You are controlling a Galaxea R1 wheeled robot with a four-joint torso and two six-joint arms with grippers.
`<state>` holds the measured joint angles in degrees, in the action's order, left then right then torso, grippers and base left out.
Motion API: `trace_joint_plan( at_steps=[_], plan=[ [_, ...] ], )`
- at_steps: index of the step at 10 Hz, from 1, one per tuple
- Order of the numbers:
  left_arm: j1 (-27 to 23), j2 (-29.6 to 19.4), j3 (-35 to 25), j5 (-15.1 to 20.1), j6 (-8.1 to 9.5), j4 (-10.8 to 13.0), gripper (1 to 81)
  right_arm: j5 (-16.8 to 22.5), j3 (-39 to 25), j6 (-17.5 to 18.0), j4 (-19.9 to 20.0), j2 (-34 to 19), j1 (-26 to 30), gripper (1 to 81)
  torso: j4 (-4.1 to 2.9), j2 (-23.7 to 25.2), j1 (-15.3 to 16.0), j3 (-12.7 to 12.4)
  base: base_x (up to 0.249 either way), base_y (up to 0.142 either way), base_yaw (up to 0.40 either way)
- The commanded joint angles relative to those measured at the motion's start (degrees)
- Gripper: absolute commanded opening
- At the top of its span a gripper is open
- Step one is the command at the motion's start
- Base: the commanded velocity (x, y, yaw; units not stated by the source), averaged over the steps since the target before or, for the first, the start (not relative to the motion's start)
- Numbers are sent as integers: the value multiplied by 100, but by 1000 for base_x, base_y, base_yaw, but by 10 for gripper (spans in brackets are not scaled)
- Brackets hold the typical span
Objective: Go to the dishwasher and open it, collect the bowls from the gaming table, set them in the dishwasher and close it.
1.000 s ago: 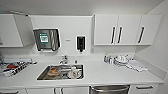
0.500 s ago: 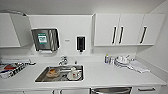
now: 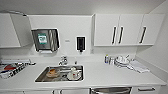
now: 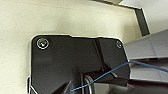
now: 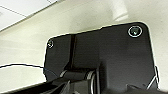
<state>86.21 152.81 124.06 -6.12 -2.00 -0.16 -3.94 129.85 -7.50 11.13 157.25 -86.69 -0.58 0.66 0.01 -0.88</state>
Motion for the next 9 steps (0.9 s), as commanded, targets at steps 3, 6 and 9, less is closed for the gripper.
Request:
trace_joint_plan(
  at_steps=[3, 6, 9],
  plan=[
    [-197, -1022, -1145, -686, -46, 51, 811, 297, -1225, 37, -6, -857, 410, 811, 0, 0, 0, 0, 0, 0, 0],
    [-161, -1454, -1595, -1084, -55, 69, 811, 306, -2016, 64, 21, -1437, 542, 811, 0, 573, 369, 0, 0, 0, 0],
    [-153, -2114, -2255, -1497, -46, 139, 811, 297, -2826, 99, 65, -2089, 700, 811, 0, 809, 516, 558, 0, 0, 0]
  ],
)
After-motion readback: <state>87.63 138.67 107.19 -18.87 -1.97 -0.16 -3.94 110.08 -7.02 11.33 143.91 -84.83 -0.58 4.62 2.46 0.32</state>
